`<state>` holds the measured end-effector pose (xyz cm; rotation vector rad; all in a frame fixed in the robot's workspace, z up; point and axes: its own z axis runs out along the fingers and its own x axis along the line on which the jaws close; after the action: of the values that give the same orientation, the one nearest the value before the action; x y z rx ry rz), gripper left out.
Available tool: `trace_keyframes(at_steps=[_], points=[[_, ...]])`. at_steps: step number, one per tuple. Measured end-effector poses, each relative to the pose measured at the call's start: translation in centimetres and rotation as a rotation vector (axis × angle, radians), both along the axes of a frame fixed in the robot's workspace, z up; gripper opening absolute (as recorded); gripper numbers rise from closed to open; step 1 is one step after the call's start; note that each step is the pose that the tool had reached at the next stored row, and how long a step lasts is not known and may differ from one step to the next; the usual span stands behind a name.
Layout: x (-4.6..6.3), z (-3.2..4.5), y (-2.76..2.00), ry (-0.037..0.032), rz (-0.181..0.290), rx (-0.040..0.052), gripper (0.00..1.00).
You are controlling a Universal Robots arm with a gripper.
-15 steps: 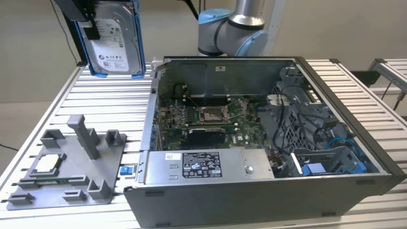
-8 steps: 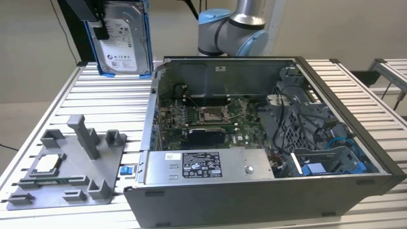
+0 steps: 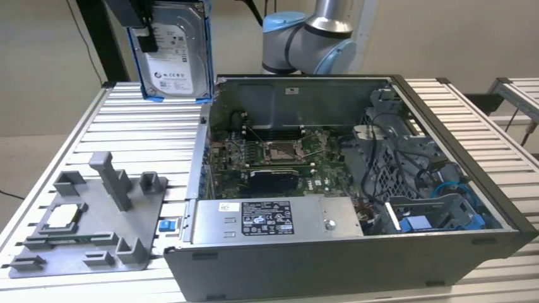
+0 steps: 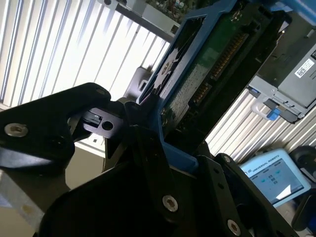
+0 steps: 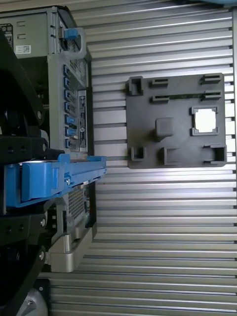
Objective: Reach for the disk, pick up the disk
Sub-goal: 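Pick up the disk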
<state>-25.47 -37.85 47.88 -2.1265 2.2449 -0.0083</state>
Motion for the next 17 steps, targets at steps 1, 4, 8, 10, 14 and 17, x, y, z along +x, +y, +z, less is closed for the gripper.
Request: trace_keyframes(at_steps=[1,4,8,10,14,17], points=[[0.2,0.0,0.0,0.0,0.0,0.0,0.0],[0.9,-0.01,0.0,-0.0001,0.0,0.0001,0.0],[1.8,0.0,0.0,0.0,0.0,0.0,0.0],[2.3,0.0,0.0,0.0,0.0,0.0,0.0],[3.4,0.0,0.0,0.0001,0.0,0.0,0.0],[4.3,0.0,0.0,0.0004,0.0,0.0,0.0]])
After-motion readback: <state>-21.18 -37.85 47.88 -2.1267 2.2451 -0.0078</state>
